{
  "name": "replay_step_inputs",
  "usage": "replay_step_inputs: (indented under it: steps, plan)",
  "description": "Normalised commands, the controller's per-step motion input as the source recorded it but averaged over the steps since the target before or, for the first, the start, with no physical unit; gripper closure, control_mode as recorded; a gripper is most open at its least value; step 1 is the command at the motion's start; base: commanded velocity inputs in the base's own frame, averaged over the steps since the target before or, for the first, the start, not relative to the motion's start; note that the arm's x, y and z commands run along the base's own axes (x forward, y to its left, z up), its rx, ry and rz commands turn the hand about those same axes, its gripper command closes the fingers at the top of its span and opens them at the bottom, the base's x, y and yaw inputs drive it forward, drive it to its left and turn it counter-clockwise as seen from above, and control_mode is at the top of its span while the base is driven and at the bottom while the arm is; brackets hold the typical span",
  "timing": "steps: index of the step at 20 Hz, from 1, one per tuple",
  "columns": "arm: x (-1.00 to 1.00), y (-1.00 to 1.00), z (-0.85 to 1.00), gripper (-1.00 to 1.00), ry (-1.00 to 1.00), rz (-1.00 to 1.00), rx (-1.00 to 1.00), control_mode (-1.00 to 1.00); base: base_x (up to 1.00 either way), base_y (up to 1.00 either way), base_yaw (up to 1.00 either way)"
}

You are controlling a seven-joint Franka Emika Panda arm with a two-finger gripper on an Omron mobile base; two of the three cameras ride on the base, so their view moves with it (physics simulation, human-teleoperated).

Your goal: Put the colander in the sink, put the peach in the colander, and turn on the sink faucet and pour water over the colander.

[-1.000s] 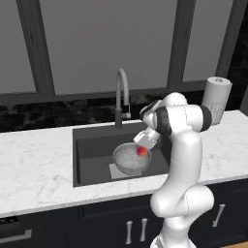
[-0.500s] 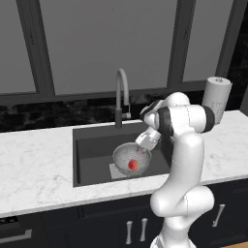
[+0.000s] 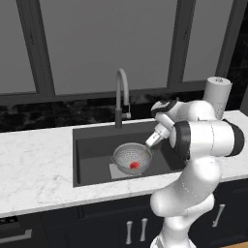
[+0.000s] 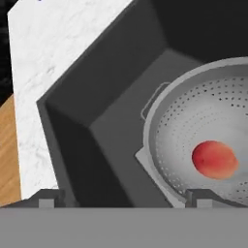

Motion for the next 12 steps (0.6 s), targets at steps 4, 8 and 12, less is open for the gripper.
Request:
replay_step_inputs:
  steps: [4, 8, 12]
  plan:
    - [-0.34, 0.00, 0.65, -1.00, -0.59, 0.00, 0.00, -1.00, 0.00, 0.00, 0.00]
    - [-0.11, 0.00, 0.63, -1.00, -0.59, 0.00, 0.00, -1.00, 0.00, 0.00, 0.00]
    - [0.00, -0.09, 0.55, -1.00, -0.45, 0.02, 0.05, -1.00, 0.00, 0.00, 0.00]
